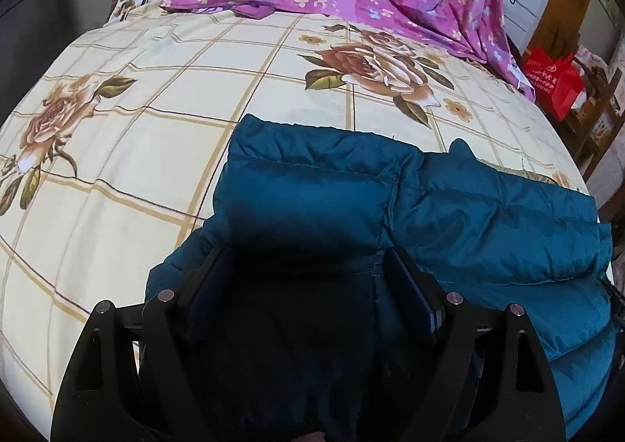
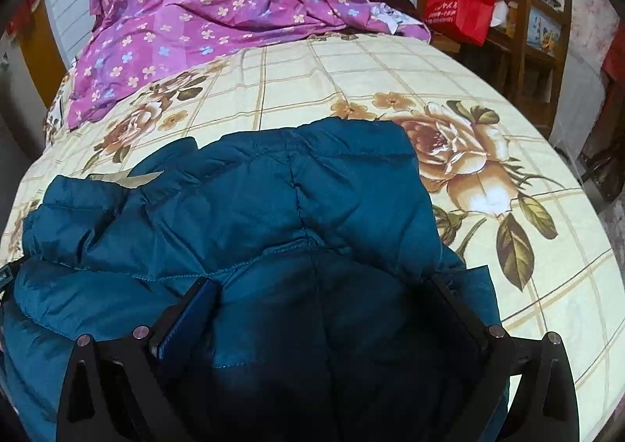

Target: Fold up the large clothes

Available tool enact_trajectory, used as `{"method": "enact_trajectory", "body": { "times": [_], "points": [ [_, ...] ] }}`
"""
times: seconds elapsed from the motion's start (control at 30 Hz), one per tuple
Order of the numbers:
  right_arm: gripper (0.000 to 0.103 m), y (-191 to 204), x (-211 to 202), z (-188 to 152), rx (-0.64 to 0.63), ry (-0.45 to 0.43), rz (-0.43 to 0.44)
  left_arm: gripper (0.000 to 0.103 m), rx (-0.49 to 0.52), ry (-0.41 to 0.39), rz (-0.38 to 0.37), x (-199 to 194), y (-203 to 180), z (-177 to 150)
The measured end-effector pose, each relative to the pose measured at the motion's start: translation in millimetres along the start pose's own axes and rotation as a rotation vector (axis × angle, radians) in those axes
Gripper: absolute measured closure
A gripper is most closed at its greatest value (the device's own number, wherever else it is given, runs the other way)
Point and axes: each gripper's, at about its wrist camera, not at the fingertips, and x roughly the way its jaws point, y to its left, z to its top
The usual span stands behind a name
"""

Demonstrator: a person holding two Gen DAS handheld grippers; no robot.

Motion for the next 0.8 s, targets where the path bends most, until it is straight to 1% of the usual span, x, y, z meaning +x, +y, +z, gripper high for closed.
{"method": "enact_trajectory", "body": {
  "times": [0.2,0.33,0.4,0.47,0.5,0.53,0.6,0.67,0.7,0.77,0.8],
  "points": [
    [0.000,3,0,-1,-0.012,-0.010,-0.020,0.020,0.023,-0.003,0.005,0,-1,0],
    [0.000,9,1,0,-0.053,0.002,-0.054,0.019,0.077,0.007,0.039,2,-9,0],
    [0.000,9,0,1,-0.055,0.010,-0.057,0.019,0.090,0.017,0.045,3,-10,0],
    [0.000,8,-8,2,-0.047,0.012,-0.066,0.019,0.081,0.033,0.035,-4,-8,1],
    [0.000,8,-20,1,-0.037,0.001,-0.068,0.019,0.077,0.036,0.038,-10,-8,0],
    [0.000,8,-32,-1,-0.030,-0.015,-0.062,0.019,0.073,0.029,0.043,-24,-7,-3],
    [0.000,7,-70,-10,-0.004,-0.067,-0.028,0.019,0.083,-0.010,0.029,-59,-7,-13],
    [0.000,6,-110,-25,0.028,-0.095,0.018,0.019,0.114,-0.079,0.032,-104,-9,-29],
    [0.000,5,-126,-34,0.037,-0.100,0.039,0.019,0.116,-0.096,0.033,-118,-8,-37],
    [0.000,5,-157,-55,0.048,-0.113,0.078,0.019,0.118,-0.102,0.011,-155,-5,-65],
    [0.000,5,-174,-69,0.049,-0.114,0.095,0.019,0.119,-0.098,-0.001,-165,-5,-76]
  ]
}}
